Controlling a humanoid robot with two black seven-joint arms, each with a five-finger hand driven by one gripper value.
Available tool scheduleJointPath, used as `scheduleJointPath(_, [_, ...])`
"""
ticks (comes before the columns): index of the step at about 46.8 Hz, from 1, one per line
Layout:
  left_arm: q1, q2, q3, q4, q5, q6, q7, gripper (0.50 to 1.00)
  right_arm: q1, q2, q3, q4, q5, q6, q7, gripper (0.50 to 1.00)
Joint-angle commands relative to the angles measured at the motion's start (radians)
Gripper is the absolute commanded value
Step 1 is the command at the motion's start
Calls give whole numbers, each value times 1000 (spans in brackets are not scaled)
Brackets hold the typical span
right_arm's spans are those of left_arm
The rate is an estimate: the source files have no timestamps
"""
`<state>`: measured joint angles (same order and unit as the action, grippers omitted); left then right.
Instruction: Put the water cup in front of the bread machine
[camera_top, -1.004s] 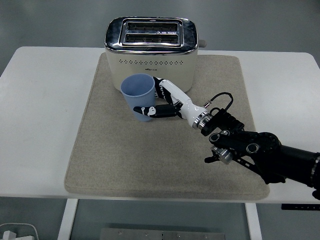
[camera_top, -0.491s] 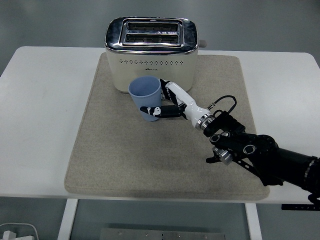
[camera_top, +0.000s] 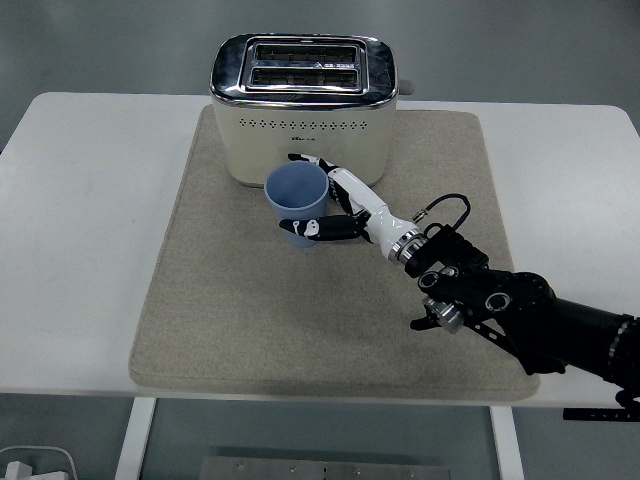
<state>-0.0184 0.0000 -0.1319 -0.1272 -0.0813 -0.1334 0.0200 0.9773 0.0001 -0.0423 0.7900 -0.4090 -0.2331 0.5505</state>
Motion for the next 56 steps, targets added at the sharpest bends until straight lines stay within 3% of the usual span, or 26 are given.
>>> scheduleJointPath(1, [0, 0, 0, 0, 0, 0, 0, 999, 0, 0, 1, 0, -1, 3, 0, 928])
scheduleJointPath(13, [0, 0, 0, 0, 0, 0, 0, 999, 0, 0, 10, 24, 1, 21, 0, 928])
scheduleJointPath(30, [0, 0, 0, 0, 0, 0, 0, 1000, -5, -129, 38, 78, -1, 66, 5, 928])
scheduleJointPath(40, [0, 0, 0, 0, 0, 0, 0, 999, -37, -236, 39, 117, -1, 107, 16, 928])
scheduleJointPath(56, [0, 0, 0, 0, 0, 0, 0, 999, -74, -488, 94, 140, -1, 230, 60, 928])
